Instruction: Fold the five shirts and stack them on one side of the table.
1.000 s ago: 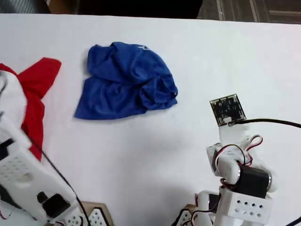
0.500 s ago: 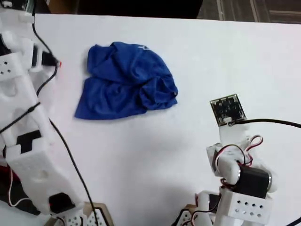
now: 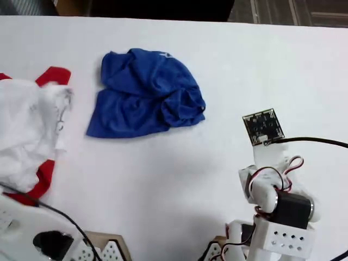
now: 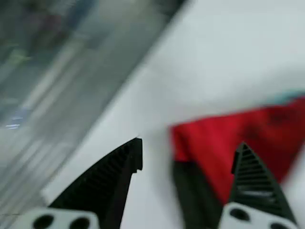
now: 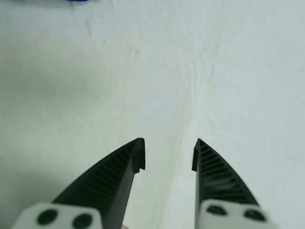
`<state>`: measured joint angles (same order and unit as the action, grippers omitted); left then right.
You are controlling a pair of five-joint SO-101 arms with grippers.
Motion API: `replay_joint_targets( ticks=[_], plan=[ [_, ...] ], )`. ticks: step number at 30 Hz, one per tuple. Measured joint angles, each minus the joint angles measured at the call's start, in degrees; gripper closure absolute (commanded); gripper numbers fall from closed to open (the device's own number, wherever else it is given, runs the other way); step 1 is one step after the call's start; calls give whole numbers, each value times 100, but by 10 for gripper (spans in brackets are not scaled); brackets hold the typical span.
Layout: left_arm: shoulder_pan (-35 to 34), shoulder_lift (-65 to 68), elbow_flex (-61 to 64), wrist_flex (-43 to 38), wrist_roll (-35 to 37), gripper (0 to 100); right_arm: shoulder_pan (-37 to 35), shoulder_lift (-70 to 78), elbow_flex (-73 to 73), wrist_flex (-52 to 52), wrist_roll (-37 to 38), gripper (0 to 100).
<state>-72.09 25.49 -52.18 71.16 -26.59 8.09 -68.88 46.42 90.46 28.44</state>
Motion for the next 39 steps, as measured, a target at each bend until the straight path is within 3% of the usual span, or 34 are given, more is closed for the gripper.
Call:
replay_joint_targets(
  ticks=[4, 8, 11, 15, 19, 24, 30, 35, 39],
  plan=[
    [-343, 0, -211, -308, 0, 684, 0, 0, 0, 0, 0, 823],
    [-26, 0, -589, 220, 0, 684, 0, 0, 0, 0, 0, 823],
    [747, 0, -862, 1196, 9, 684, 0, 0, 0, 0, 0, 823],
    [2330, 0, -774, 2743, 9, 684, 0, 0, 0, 0, 0, 823],
    [3613, 88, 246, 2840, 352, 684, 0, 0, 0, 0, 0, 823],
    [4132, 756, 1644, 2382, 448, 684, 0, 0, 0, 0, 0, 823],
    [3877, 1749, 2040, 1767, 475, 684, 0, 0, 0, 0, 0, 823],
    [2866, 2391, 1345, 1459, 431, 684, 0, 0, 0, 0, 0, 823],
    [1881, 2857, 290, 1407, -79, 684, 0, 0, 0, 0, 0, 823]
  ],
)
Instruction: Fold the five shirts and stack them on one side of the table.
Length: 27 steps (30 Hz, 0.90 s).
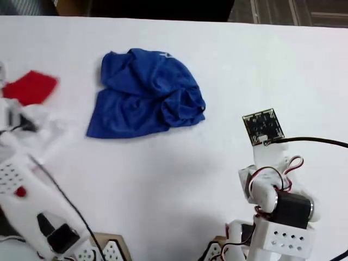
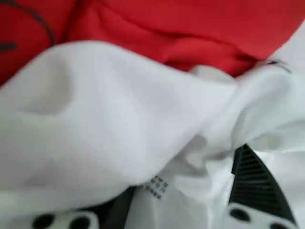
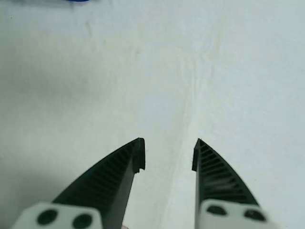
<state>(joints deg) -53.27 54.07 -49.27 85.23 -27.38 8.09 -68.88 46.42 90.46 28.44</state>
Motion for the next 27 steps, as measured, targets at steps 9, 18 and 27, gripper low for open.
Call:
replay_joint_targets(
  ticks=[9, 18, 27],
  plan=[
    [-1521, 299, -2409, 114, -396, 684, 0, 0, 0, 0, 0, 823],
    [-281, 290, -3587, 1574, -255, 684, 0, 0, 97, -281, 0, 823],
    [1538, -422, -2242, 1618, -114, 684, 0, 9, 712, -870, 0, 823]
  ],
)
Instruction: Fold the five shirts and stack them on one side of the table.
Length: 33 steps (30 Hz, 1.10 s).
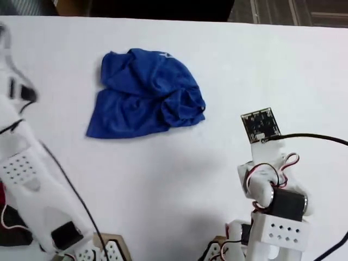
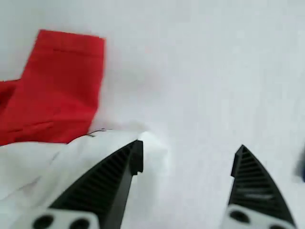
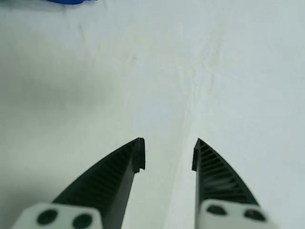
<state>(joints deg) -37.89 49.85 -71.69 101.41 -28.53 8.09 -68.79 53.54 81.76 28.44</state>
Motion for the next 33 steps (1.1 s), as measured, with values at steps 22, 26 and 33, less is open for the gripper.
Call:
replay_joint_targets(
  ticks=[22, 26, 33],
  plan=[
    [3059, -738, 3798, -993, 791, 702, 0, 0, 26, -18, 0, 823],
    [3191, -738, 3815, -1371, 791, 703, 0, 0, 26, -18, 0, 823],
    [3174, -97, 3745, -1512, 791, 788, 0, 0, 26, -18, 0, 823]
  ],
)
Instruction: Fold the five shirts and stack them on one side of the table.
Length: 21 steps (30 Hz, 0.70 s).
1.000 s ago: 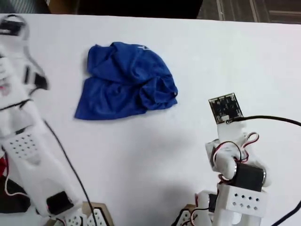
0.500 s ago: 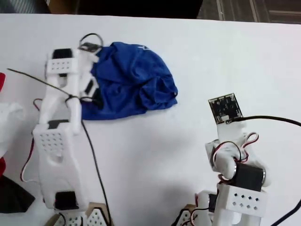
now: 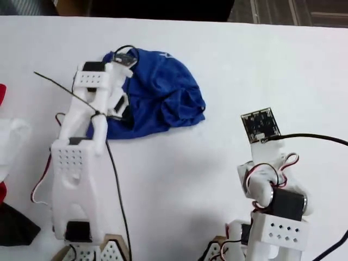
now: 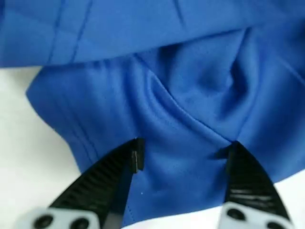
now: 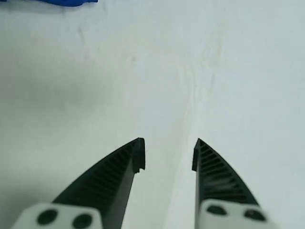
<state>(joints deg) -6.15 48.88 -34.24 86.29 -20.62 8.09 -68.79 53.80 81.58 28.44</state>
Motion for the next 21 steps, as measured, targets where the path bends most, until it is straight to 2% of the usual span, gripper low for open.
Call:
replay_joint_targets(
  ticks=[3, 5, 11, 15, 21],
  plan=[
    [18, 44, -9, 141, 9, 985, 0, 0, 18, -18, 0, 824],
    [62, 26, -9, 290, 26, 955, 0, 0, 88, -167, 0, 825],
    [35, -730, 70, 888, 229, 975, 0, 0, 545, -774, -9, 825],
    [79, -1943, -202, 1363, 246, 975, 0, 0, 897, -1073, -9, 825],
    [53, -4000, -26, 1486, 246, 975, 9, 0, 993, -1169, -9, 825]
  ],
)
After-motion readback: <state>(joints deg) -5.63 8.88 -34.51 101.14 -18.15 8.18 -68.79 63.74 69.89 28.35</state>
